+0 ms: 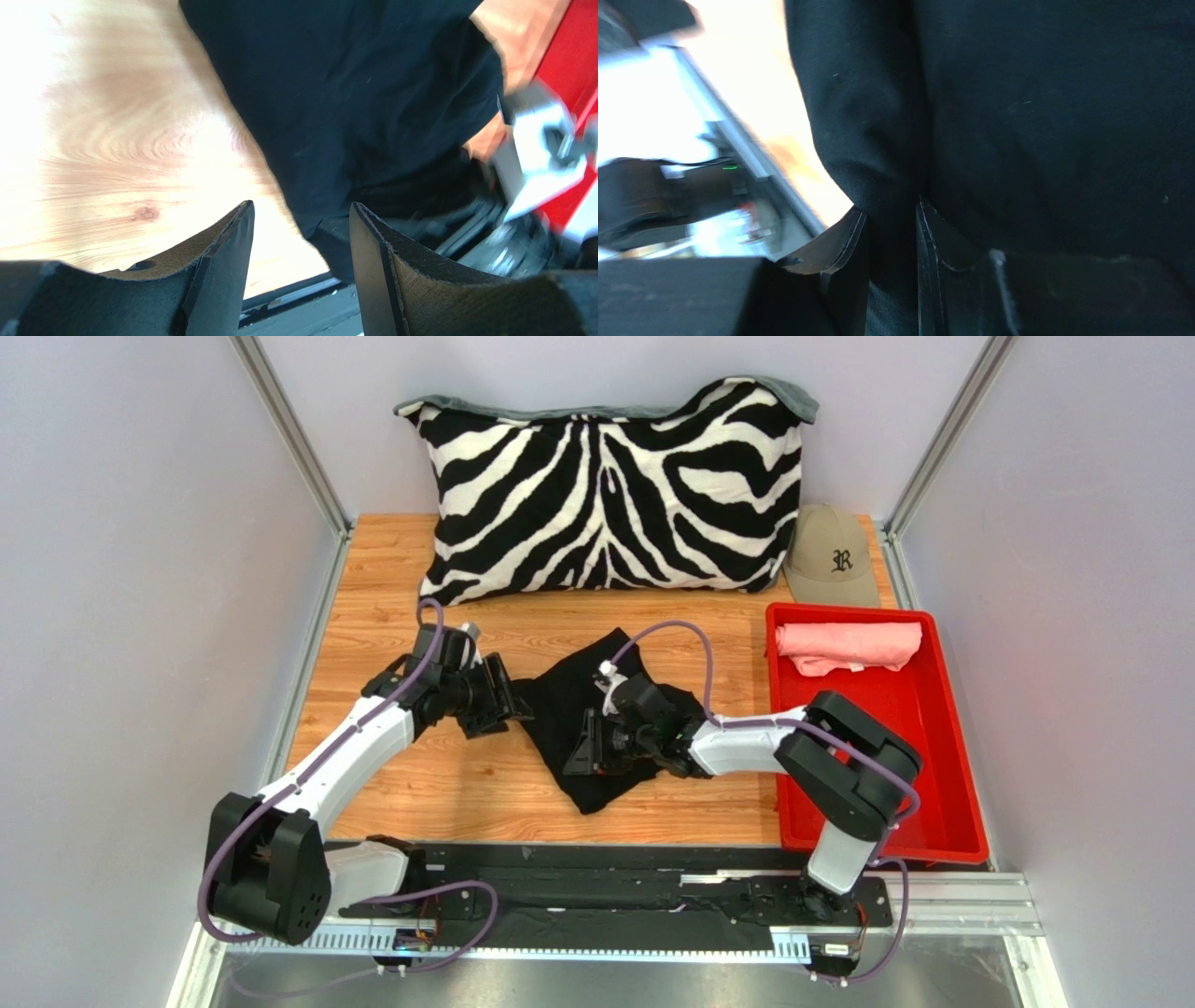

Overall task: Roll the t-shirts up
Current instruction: Roll the T-shirt to the center of the board.

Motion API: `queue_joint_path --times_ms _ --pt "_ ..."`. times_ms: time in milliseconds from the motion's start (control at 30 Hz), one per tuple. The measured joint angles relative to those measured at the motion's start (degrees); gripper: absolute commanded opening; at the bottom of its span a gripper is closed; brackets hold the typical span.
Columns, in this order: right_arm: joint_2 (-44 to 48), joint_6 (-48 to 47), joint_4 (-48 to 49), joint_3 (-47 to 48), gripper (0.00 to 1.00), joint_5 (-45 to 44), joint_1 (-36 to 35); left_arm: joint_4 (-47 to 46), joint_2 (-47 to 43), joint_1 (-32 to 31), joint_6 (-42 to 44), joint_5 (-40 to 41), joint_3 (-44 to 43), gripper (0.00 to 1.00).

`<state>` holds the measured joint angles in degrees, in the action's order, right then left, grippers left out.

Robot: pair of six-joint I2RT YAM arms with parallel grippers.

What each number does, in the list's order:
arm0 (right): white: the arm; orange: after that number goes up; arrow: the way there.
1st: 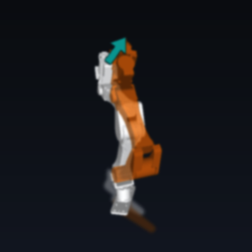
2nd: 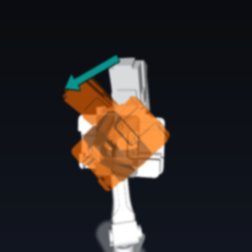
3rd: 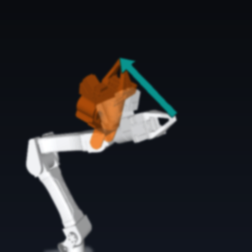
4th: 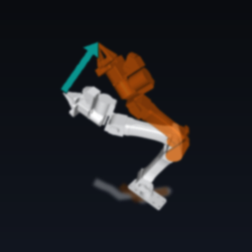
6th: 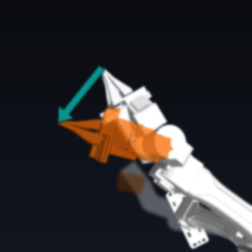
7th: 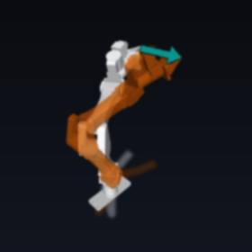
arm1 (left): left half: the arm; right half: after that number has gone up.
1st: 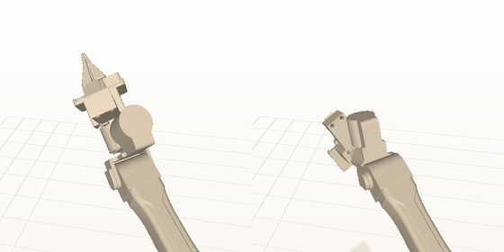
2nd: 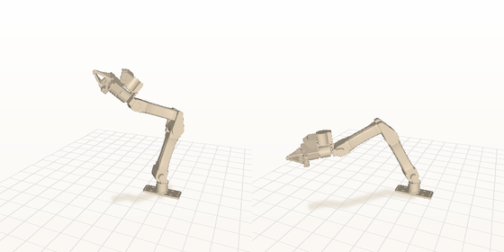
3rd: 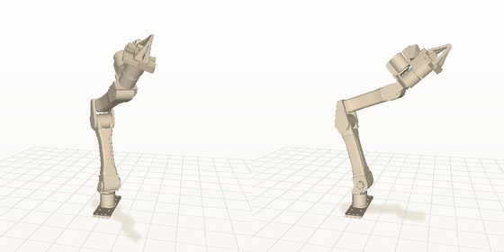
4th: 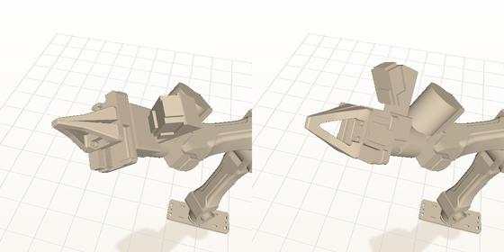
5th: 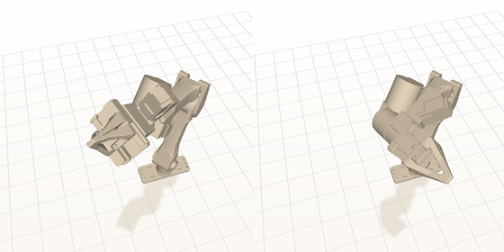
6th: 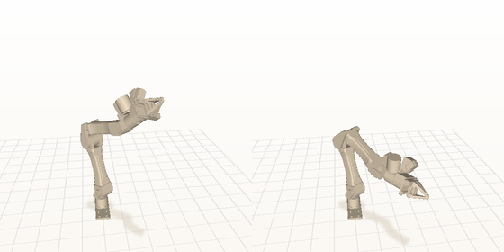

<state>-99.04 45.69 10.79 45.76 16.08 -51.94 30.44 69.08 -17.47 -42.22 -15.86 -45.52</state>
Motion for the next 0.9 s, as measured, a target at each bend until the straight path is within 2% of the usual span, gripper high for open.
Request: queue_joint_path --times_ms 167,333,567,667,767,900 --pt "-5.33 10.97 16.46 -5.44 0.28 11.78 5.35 -6.91 0.74 0.0 -1.81 -2.99 6.49 0.63" --pt "-10.23 19.08 28.46 -7.96 0.28 17.46 7.37 -15.06 4.79 0.0 -4.11 -3.76 9.35 0.64" --pt "-14.27 26.08 38.51 -9.86 0.28 20.5 8.39 -24.74 10.67 -0.94 -6.8 -3.32 10.88 0.64" --pt "-15.15 27.78 40.79 -10.38 0.28 20.98 8.72 -27.56 12.72 -1.68 -8.02 -2.86 11.19 0.61" --pt "-15.41 28.68 42.01 -10.8 0.3 21.14 8.92 -28.96 13.38 -2.54 -9.14 -1.49 11.34 0.52" --pt "-15.41 28.76 42.1 -10.99 0.38 21.11 8.96 -29.33 13.99 -4.37 -10.47 1.05 11.15 0.25"
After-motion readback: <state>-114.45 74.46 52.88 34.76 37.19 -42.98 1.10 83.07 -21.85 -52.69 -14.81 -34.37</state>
